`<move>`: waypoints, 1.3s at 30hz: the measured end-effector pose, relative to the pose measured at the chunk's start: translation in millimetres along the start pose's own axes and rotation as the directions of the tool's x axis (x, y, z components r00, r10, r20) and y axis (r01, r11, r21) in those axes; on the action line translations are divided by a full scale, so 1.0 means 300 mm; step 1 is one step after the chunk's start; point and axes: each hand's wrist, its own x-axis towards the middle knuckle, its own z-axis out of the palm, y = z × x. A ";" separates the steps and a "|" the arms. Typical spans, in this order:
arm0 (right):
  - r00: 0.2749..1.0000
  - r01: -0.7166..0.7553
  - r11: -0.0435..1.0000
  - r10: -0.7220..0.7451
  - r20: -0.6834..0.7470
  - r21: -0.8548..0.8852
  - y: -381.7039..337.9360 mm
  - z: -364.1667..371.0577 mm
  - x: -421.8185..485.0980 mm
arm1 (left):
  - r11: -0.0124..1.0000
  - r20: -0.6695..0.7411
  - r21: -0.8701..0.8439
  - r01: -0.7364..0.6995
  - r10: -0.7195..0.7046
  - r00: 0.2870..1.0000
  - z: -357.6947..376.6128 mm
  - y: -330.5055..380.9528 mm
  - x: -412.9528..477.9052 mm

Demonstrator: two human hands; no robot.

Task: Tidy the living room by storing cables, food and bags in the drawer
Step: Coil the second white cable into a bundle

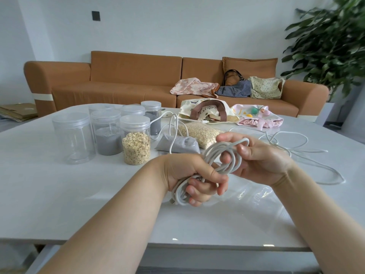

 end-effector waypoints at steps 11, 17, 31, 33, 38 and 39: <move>0.922 0.079 0.990 -0.117 -0.370 -0.117 0.008 0.033 0.025 | 1.000 -0.106 0.015 -0.006 0.007 0.994 0.011 0.007 0.010; 0.890 0.002 0.943 -0.154 -0.430 -0.334 -0.004 0.013 0.021 | 0.998 -0.129 -0.059 -0.030 0.022 0.991 -0.014 -0.001 0.000; 0.744 -0.049 0.785 -0.384 -0.547 -0.618 0.000 0.027 0.023 | 0.634 -0.165 -0.504 -0.587 0.596 0.786 -0.034 0.013 -0.015; 0.672 -0.128 0.701 -0.459 -0.581 -0.701 0.009 0.028 0.028 | 0.574 -0.283 -0.537 -0.618 0.567 0.774 -0.038 0.017 0.002; 0.490 -0.255 0.477 -0.686 -0.538 -0.841 0.036 0.056 0.046 | 0.596 -0.718 -0.330 -0.732 0.345 0.605 -0.036 0.017 0.017; 0.477 -0.265 0.442 -0.712 -0.515 -0.857 0.044 0.062 0.049 | 0.622 -0.752 -0.307 -0.721 0.306 0.584 -0.042 0.017 0.024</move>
